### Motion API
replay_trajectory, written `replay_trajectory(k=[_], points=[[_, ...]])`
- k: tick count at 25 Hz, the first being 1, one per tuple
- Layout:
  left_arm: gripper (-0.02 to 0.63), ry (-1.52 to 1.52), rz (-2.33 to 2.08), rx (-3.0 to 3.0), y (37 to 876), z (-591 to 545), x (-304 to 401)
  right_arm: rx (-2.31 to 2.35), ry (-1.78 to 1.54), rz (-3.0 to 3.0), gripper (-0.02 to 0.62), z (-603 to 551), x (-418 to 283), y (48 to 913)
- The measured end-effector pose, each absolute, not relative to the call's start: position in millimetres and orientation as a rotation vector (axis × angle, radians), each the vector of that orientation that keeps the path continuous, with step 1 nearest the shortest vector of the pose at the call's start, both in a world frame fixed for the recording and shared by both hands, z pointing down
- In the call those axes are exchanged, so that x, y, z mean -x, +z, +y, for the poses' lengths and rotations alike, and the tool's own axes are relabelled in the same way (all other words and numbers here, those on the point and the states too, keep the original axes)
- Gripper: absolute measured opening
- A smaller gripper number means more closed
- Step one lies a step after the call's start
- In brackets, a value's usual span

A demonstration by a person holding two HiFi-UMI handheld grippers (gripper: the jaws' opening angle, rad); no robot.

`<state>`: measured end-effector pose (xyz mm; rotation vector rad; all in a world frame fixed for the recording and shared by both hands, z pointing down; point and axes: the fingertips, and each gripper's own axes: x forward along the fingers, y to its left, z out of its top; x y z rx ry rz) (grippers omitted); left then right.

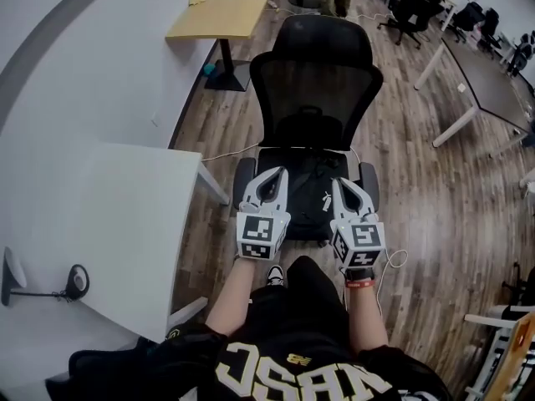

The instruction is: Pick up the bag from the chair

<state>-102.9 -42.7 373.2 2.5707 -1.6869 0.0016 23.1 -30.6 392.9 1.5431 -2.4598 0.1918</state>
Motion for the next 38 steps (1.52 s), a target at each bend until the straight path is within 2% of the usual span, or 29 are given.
replay_trajectory(k=[14, 28, 31, 38], points=[[0.014, 0.180, -1.453, -2.492, 491, -147, 92, -1.427, 0.541, -2.247, 0.031, -118, -44, 540], [0.018, 0.461, -1.232, -2.262, 675, -188, 45, -1.293, 0.897, -2.040, 0.111, -146, -97, 722], [0.099, 0.523, -1.177, -2.216, 712, -189, 36, -1.289, 0.967, -1.994, 0.132, -144, -103, 756], [0.176, 0.648, -1.084, -2.123, 795, -203, 24, -1.283, 1.074, -1.897, 0.155, -151, -123, 832]])
